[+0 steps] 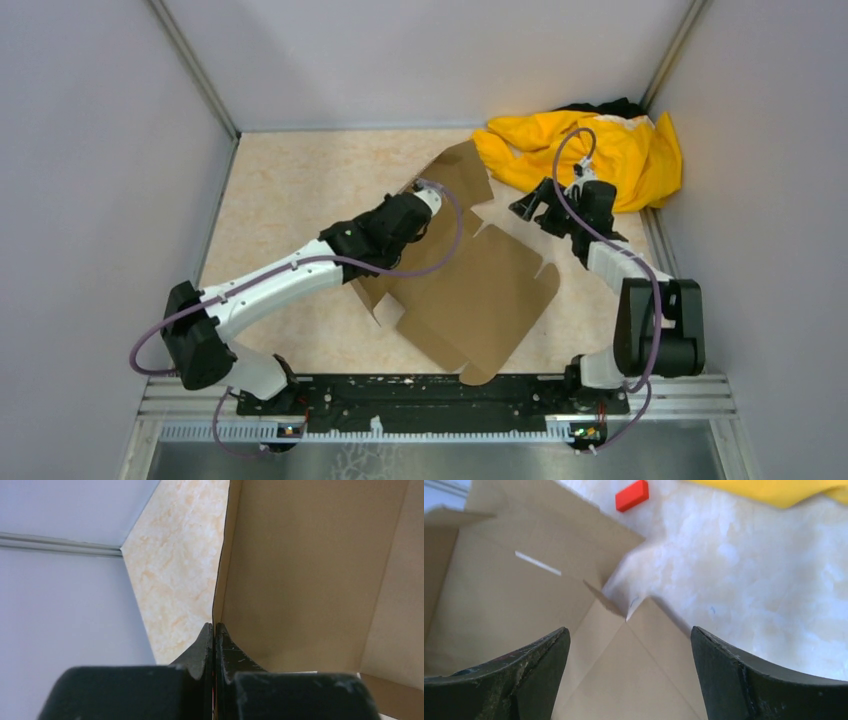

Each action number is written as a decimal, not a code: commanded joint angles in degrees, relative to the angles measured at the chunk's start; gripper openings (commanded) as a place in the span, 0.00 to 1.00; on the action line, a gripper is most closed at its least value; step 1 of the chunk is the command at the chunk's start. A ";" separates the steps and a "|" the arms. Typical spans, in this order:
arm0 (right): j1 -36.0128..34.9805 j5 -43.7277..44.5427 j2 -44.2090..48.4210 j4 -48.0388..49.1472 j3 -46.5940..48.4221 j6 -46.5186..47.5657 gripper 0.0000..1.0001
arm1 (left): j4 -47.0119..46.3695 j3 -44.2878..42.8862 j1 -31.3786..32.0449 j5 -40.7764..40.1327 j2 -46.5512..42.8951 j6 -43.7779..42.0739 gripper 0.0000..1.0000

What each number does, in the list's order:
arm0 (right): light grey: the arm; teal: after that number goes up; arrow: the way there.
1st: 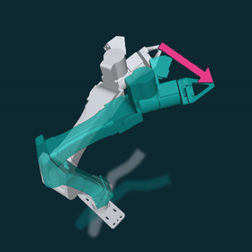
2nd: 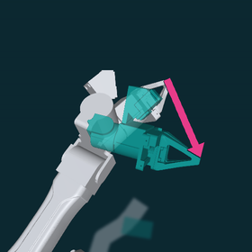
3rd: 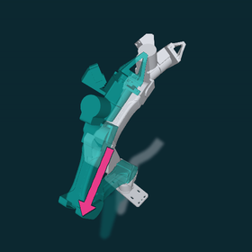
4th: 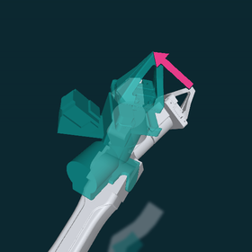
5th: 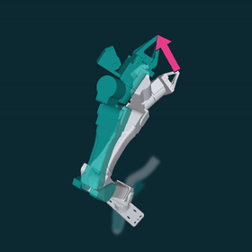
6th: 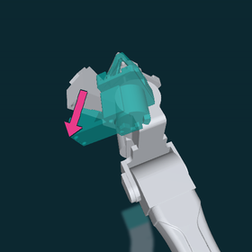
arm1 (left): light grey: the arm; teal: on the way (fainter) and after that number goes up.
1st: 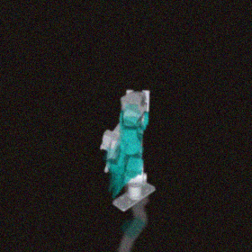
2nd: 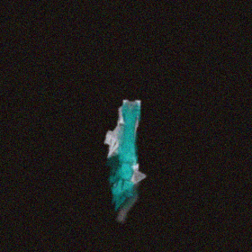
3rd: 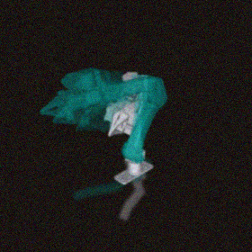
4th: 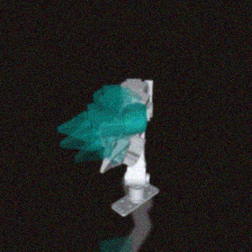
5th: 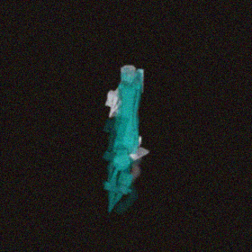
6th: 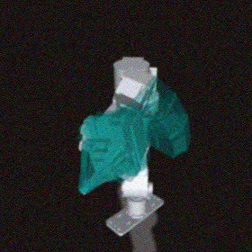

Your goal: Fold the paper box

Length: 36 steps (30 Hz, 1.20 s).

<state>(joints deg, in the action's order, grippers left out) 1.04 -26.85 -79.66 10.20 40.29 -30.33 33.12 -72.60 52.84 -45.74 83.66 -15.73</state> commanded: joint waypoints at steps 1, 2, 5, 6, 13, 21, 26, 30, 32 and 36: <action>2.64 -5.12 -6.01 12.71 4.60 -7.32 0.88 | 1.33 1.69 4.28 -10.41 -0.15 -3.13 0.00; 2.99 -6.01 -7.98 14.84 5.13 -8.90 0.86 | 1.33 2.00 5.28 -11.18 -0.07 -3.51 0.00; 3.27 -9.00 -14.62 20.80 7.76 -13.19 0.73 | 1.21 2.99 9.02 -15.78 0.44 -4.19 0.00; 3.27 -9.90 -16.39 22.20 8.77 -13.95 0.70 | 1.24 3.38 10.18 -17.17 0.68 -4.44 0.00; 3.27 -11.93 -25.30 28.48 12.96 -18.12 0.69 | -0.43 6.53 16.17 -24.83 1.85 -8.02 0.00; 2.44 -14.62 -32.24 37.16 16.53 -24.43 0.69 | -7.28 9.99 20.42 -27.29 4.06 -15.11 0.00; 0.64 -17.09 -35.44 36.35 21.21 -24.63 0.70 | -10.81 11.75 21.33 -26.94 6.04 -19.20 0.00; -0.60 -18.73 -35.68 37.76 21.43 -24.91 0.69 | -10.93 12.19 21.34 -26.22 5.99 -19.54 0.00; -0.71 -19.73 -35.70 37.38 21.35 -24.55 0.69 | -11.15 12.39 21.34 -26.26 5.66 -19.75 0.00; -2.97 -21.73 -35.29 38.75 19.89 -24.75 0.68 | -10.92 12.55 21.34 -26.26 5.00 -19.69 0.00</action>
<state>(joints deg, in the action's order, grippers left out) -0.25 -45.19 -115.28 44.25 59.75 -55.11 22.65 -60.90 73.89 -72.10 89.78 -33.95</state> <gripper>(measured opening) 0.687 0.014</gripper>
